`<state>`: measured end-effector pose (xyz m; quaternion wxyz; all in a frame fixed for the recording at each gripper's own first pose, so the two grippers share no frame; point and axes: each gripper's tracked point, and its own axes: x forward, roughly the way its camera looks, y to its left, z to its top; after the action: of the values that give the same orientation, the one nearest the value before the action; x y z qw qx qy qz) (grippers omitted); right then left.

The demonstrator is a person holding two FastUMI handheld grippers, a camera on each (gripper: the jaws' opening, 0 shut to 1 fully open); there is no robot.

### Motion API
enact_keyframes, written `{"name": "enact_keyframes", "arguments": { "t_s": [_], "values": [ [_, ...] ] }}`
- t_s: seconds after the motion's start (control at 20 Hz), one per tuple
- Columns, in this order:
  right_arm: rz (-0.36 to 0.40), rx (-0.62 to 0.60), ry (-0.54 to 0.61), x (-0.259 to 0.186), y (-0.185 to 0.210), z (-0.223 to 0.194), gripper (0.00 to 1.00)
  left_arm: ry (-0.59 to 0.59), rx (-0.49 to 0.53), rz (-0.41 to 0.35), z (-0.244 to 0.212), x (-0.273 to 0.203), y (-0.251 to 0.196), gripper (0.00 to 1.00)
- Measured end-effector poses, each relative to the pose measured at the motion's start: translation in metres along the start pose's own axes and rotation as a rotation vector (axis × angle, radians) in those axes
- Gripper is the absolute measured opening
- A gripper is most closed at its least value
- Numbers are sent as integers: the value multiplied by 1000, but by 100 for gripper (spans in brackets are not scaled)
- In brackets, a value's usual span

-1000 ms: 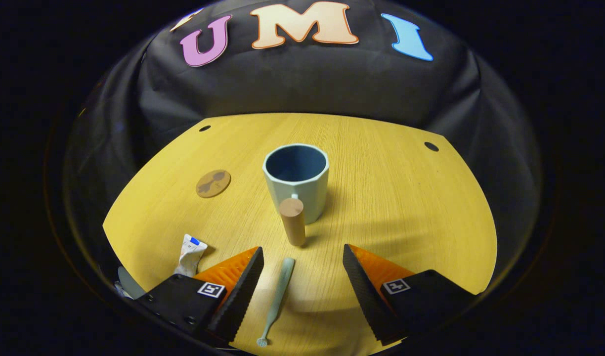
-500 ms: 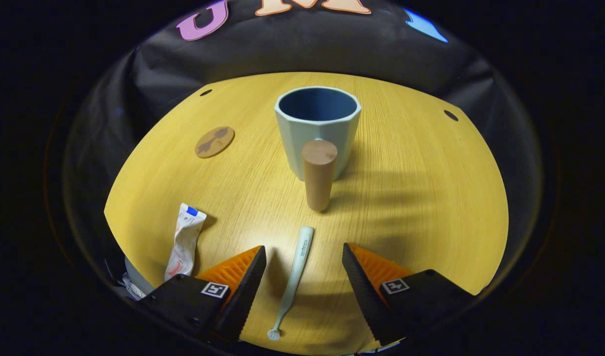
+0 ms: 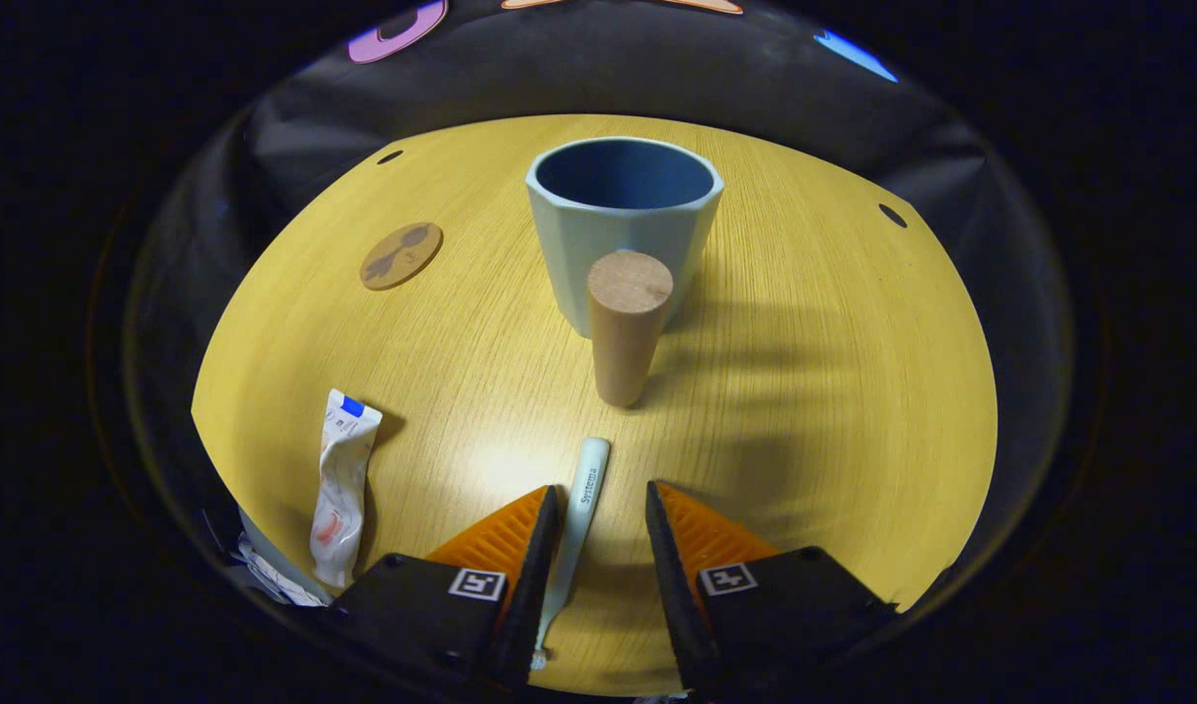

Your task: Put the toothbrush and toothpaste on the desktop into the cup, then pick up the cup and place it on the coaster on the desktop.

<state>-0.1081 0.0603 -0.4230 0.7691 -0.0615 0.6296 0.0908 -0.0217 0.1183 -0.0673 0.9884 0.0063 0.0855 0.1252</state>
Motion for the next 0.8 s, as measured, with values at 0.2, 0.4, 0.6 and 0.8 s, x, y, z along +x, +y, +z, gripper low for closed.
{"name": "enact_keyframes", "arguments": {
  "t_s": [0.2, 0.4, 0.6, 0.8],
  "values": [
    [24, 4, 18, 1, 2, -2, 25, 11, 7, -10, -3, 2, -5, 95],
    [76, 41, 43, 0, 2, -2, 10, 27, -5, -13, -7, 1, -8, 95],
    [173, 160, 67, -4, 10, -2, 9, 25, -3, -16, -4, 1, -12, 96],
    [230, 214, 20, -10, 16, 2, 10, 26, 12, -22, -4, -1, -17, 100]
  ]
}}
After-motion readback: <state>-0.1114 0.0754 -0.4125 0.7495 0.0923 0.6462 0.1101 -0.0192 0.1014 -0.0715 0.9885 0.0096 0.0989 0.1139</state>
